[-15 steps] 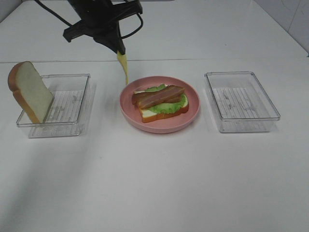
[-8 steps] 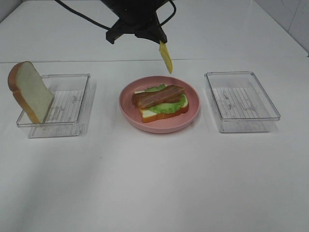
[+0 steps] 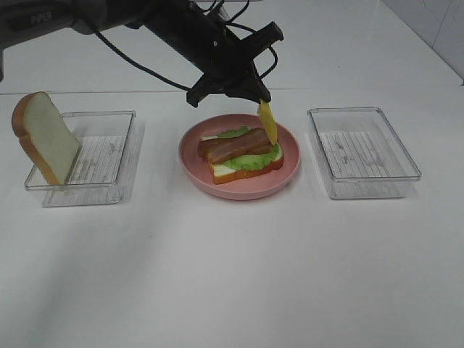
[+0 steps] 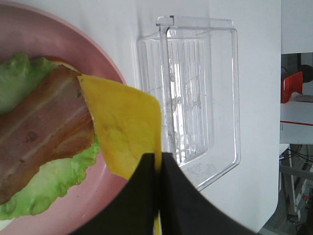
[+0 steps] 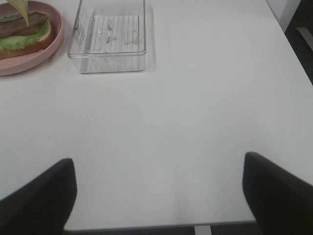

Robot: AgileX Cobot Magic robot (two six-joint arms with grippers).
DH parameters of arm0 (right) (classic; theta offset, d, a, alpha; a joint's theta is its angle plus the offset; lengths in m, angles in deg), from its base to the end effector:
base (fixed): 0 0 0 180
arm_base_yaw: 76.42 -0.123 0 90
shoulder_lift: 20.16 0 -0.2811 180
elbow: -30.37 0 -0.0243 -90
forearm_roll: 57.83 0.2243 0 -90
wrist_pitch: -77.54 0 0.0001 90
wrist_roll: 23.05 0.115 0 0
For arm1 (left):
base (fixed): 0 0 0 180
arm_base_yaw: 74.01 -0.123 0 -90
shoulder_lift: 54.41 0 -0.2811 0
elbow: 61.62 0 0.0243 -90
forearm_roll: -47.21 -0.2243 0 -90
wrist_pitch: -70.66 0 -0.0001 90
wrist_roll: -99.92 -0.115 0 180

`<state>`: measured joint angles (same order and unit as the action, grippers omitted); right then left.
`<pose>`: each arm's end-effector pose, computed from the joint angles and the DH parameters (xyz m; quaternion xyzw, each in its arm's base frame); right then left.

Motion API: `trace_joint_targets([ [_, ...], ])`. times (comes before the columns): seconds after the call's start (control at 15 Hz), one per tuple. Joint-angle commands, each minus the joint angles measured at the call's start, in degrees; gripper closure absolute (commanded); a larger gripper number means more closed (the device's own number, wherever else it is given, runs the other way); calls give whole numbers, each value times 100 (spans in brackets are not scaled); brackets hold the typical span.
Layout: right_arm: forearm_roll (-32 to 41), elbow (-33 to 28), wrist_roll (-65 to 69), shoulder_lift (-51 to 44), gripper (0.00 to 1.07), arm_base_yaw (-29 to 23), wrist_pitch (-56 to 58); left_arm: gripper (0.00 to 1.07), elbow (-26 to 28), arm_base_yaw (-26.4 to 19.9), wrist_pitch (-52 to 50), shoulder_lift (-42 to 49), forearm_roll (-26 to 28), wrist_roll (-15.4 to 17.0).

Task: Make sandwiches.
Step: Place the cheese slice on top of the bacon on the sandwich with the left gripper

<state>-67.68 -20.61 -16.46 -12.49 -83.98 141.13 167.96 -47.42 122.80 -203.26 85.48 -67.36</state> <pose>-0.0009 -0.0179 0.2378 -0.0037 0.8724 -0.0259 0.4881 0.4433 -0.2848 0.1745 -0.0196 0.9246 -0.3614 0.1186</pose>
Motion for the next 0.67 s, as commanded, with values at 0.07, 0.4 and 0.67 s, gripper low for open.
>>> trace_joint_targets([
  [0.07,-6,-17,-63,-166,18,29,-29,107,11,17,6,-132,155,-201],
  [0.4,0,-17,-63,-166,18,29,-29,107,6,17,584,-321,-670,120],
  [0.67,0,-17,-63,-166,18,29,-29,107,6,17,739,-321,-1175,298],
])
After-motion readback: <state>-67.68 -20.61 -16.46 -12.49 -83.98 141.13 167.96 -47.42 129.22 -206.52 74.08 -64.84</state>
